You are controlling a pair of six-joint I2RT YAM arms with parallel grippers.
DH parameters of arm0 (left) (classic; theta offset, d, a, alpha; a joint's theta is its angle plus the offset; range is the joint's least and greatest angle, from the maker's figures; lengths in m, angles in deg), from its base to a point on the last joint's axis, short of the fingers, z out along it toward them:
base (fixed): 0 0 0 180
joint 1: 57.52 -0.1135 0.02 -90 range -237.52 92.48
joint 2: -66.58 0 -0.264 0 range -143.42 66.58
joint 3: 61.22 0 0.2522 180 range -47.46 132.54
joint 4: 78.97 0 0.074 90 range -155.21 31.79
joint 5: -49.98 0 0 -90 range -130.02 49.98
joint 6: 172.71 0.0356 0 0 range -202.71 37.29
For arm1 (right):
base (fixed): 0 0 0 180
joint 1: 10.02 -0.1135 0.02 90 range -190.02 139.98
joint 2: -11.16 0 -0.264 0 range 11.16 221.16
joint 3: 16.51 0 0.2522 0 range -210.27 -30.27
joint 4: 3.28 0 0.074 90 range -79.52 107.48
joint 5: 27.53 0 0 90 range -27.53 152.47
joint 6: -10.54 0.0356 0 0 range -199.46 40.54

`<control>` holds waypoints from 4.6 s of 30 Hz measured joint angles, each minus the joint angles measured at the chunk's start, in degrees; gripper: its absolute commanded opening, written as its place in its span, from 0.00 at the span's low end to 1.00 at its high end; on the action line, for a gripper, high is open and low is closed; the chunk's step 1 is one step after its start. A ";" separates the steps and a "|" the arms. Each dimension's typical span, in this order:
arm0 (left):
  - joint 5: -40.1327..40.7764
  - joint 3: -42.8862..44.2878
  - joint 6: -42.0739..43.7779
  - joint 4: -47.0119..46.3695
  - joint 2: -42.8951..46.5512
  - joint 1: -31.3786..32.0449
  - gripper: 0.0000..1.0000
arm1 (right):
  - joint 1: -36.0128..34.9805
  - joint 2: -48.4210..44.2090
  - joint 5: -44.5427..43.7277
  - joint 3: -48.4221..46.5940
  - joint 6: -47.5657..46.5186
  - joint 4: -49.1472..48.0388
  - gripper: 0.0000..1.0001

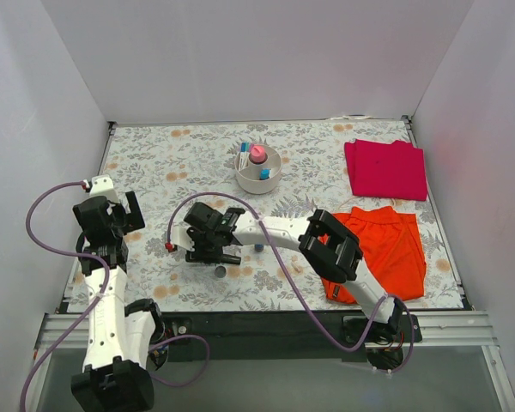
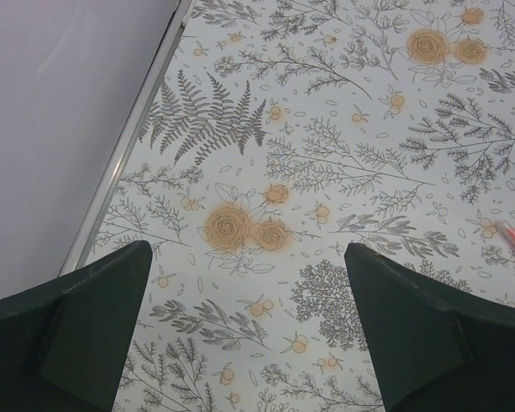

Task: Sort the stationery into containers
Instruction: Pick up the pen from the center of the board, then place the pen in the storage box.

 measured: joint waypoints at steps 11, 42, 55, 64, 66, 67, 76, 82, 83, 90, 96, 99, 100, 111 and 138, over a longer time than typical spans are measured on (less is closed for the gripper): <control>0.00 -1.09 0.46 0.04 1.44 0.31 0.98 | -0.74 -1.70 -3.74 3.06 0.26 -3.19 0.55; -0.81 -1.81 1.68 -0.39 0.79 0.63 0.98 | 0.76 -3.08 2.89 5.46 3.30 -1.97 0.09; -13.03 5.25 3.67 -1.99 -5.99 2.29 0.94 | 7.78 -15.72 0.68 0.26 1.55 6.43 0.01; -23.61 10.10 2.43 -3.19 -16.04 4.83 0.92 | 28.48 -20.59 12.74 -12.26 6.14 1.49 0.01; -25.16 11.23 1.81 -3.30 -18.36 4.94 0.92 | 31.98 -19.39 16.22 -13.07 8.24 -0.81 0.01; -25.75 12.00 1.66 -3.23 -19.71 4.96 0.92 | 33.81 -18.78 18.18 -12.44 9.97 -3.15 0.01; -25.73 17.84 2.60 -2.62 -28.94 5.01 0.91 | 36.57 -22.97 23.32 19.15 23.06 -37.90 0.01; -24.33 20.55 4.72 -0.96 -33.99 5.01 0.91 | 32.79 -28.33 19.43 35.65 24.65 -60.96 0.01; -24.17 20.87 5.03 -0.59 -34.64 5.01 0.91 | 32.35 -28.50 18.93 36.09 24.72 -63.58 0.01; -23.50 21.81 6.25 0.46 -36.26 5.01 0.91 | 30.49 -29.18 13.51 39.76 24.13 -83.47 0.01; -23.37 21.81 7.08 1.36 -36.26 5.01 0.91 | 29.66 -23.89 9.57 40.06 22.91 -93.39 0.01; -23.37 21.81 7.26 1.60 -36.26 5.01 0.91 | 29.64 -20.68 8.39 39.30 22.71 -94.77 0.01; -23.37 21.81 7.28 1.60 -36.26 5.01 0.91 | 29.64 -19.63 7.98 38.88 22.82 -94.90 0.01; -23.39 21.51 7.54 1.77 -35.74 5.03 0.90 | 29.64 -13.81 6.03 34.21 24.65 -96.02 0.01; -23.41 17.68 7.67 1.73 -33.83 5.01 0.90 | 29.64 -8.83 5.64 34.01 24.00 -96.10 0.65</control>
